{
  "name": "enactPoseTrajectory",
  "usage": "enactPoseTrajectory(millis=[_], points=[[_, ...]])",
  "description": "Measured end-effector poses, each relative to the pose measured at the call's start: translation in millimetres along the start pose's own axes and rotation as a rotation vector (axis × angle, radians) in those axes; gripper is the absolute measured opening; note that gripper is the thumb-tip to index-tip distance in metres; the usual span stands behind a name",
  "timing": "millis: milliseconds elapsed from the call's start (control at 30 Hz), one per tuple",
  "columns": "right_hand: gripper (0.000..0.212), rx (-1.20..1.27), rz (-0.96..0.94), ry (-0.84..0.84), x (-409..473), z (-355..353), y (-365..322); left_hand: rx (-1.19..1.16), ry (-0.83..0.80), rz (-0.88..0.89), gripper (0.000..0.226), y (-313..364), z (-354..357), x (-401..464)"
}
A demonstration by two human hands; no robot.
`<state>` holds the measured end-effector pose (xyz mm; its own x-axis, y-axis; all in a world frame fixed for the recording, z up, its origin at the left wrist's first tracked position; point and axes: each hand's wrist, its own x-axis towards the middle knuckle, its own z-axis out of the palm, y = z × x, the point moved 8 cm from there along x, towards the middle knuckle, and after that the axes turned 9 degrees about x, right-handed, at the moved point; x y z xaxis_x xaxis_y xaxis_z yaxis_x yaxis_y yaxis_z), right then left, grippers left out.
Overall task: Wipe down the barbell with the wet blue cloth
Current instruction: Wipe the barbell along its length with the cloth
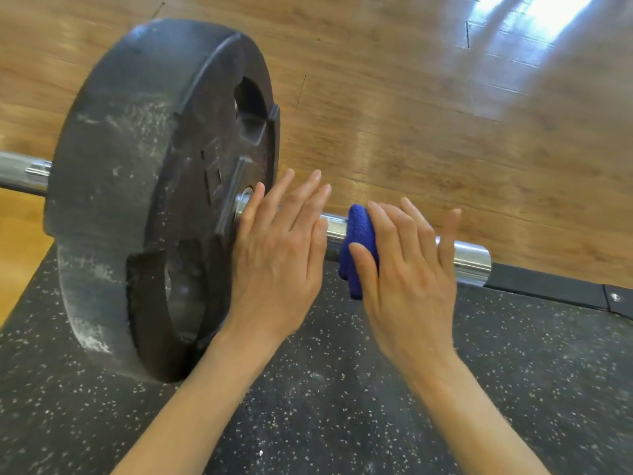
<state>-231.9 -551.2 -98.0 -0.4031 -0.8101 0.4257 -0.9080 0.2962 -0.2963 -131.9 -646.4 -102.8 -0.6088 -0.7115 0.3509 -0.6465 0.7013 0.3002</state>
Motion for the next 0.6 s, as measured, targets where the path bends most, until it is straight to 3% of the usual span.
enactPoseTrajectory(millis=[200,433,600], points=[[0.045,0.040,0.172,0.002,-6,-10,7,-0.024,-0.002,-0.014,0.045,2,-4,-8],[0.041,0.022,0.128,-0.054,-17,-15,-8,-0.042,-0.018,-0.016,0.045,3,-9,-34],[0.043,0.008,0.042,-0.195,-21,-7,-34,-0.048,-0.036,-0.010,0.048,4,-15,-58]])
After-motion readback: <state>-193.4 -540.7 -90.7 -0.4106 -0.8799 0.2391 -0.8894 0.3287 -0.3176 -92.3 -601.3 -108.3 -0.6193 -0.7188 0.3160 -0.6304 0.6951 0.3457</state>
